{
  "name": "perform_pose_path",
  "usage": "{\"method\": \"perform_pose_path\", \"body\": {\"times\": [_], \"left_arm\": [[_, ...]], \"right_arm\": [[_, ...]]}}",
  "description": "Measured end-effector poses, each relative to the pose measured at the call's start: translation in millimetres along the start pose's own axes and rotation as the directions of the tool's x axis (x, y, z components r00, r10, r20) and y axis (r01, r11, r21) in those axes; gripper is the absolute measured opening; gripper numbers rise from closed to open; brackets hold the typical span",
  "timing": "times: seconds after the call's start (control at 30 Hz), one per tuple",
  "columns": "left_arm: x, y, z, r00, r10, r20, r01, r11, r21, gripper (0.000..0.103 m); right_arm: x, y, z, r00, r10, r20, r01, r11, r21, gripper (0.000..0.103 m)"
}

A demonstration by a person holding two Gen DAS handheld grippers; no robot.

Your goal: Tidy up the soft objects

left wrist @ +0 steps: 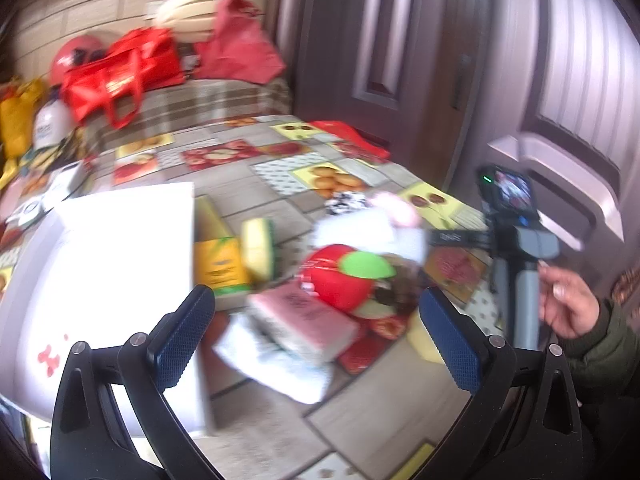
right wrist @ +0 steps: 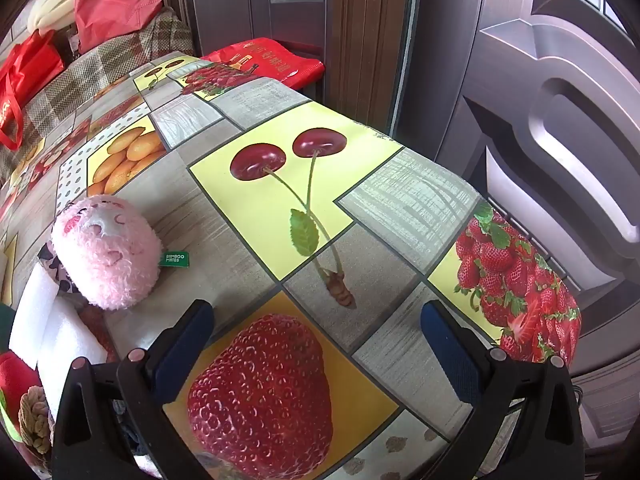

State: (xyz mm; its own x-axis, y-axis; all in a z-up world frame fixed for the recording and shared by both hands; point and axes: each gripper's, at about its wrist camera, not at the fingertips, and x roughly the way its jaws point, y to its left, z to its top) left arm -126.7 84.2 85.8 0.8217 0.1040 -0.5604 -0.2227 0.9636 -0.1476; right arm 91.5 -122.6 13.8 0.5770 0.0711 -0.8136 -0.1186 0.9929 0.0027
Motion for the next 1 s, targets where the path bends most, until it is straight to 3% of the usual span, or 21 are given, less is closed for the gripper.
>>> {"method": "perform_pose_path", "body": {"times": [0.13,0.33,0.4,0.43,0.5,0.53,0.6,0.63,0.7,0.73,0.8,0.83,0.87,1.0], "left_arm": [[8.7,22.6,0.2,0.999,0.018,-0.046,-0.021,0.997,-0.069,0.103],[48.9,-8.5,-13.6,0.987,0.023,-0.157,-0.011,0.997,0.074,0.103],[65.5,-16.5,-16.1,0.982,0.051,-0.184,-0.032,0.994,0.101,0.102],[70.2,-17.3,-16.1,0.980,0.056,-0.189,-0.035,0.993,0.112,0.102],[78.6,-22.7,-14.9,0.978,0.058,-0.202,-0.029,0.989,0.148,0.102],[82.0,-24.9,-13.8,0.976,0.066,-0.207,-0.031,0.985,0.167,0.102],[86.8,-27.6,-11.4,0.974,0.066,-0.217,-0.024,0.981,0.191,0.102],[90.1,-28.3,-10.2,0.972,0.066,-0.227,-0.020,0.980,0.199,0.102],[96.4,-28.1,-9.9,0.967,0.075,-0.245,-0.022,0.977,0.213,0.102],[100.1,-28.0,-11.0,0.964,0.082,-0.255,-0.024,0.975,0.222,0.102],[105.4,-27.1,-14.8,0.959,0.087,-0.270,-0.023,0.972,0.234,0.096],[107.4,-26.9,-17.3,0.957,0.094,-0.275,-0.026,0.970,0.243,0.089],[107.8,-27.7,-19.7,0.957,0.105,-0.271,-0.032,0.965,0.260,0.089],[100.8,-33.0,-23.2,0.963,0.101,-0.248,-0.026,0.957,0.289,0.087]], "right_arm": [[-0.1,0.1,0.0,1.000,0.000,0.002,0.000,1.000,0.000,0.103],[-0.2,-0.2,0.1,1.000,0.006,0.003,-0.006,1.000,-0.002,0.103],[-0.5,-2.0,0.9,0.999,0.043,0.004,-0.042,0.998,-0.037,0.103],[-0.9,-0.3,1.3,0.996,0.090,0.004,-0.089,0.991,-0.101,0.103],[-5.9,-8.2,1.2,0.984,0.176,0.017,-0.173,0.978,-0.114,0.103],[-9.7,-16.3,-0.4,0.973,0.228,0.030,-0.224,0.970,-0.090,0.103],[-25.7,-43.8,-3.1,0.901,0.424,0.090,-0.425,0.905,-0.011,0.103],[-34.2,-50.1,-3.4,0.872,0.474,0.123,-0.476,0.879,-0.009,0.103],[-60.1,-59.0,-5.1,0.806,0.555,0.206,-0.552,0.830,-0.077,0.103],[-75.9,-60.3,-8.2,0.754,0.615,0.232,-0.596,0.788,-0.154,0.103],[-87.6,-52.9,-14.5,0.683,0.707,0.182,-0.659,0.704,-0.266,0.103],[-91.6,-45.8,-17.6,0.660,0.744,0.106,-0.685,0.654,-0.321,0.103],[-92.9,-40.5,-24.0,0.661,0.749,0.056,-0.687,0.633,-0.355,0.103],[-93.0,1.6,-58.6,0.718,0.687,-0.111,-0.630,0.573,-0.525,0.103]]}}
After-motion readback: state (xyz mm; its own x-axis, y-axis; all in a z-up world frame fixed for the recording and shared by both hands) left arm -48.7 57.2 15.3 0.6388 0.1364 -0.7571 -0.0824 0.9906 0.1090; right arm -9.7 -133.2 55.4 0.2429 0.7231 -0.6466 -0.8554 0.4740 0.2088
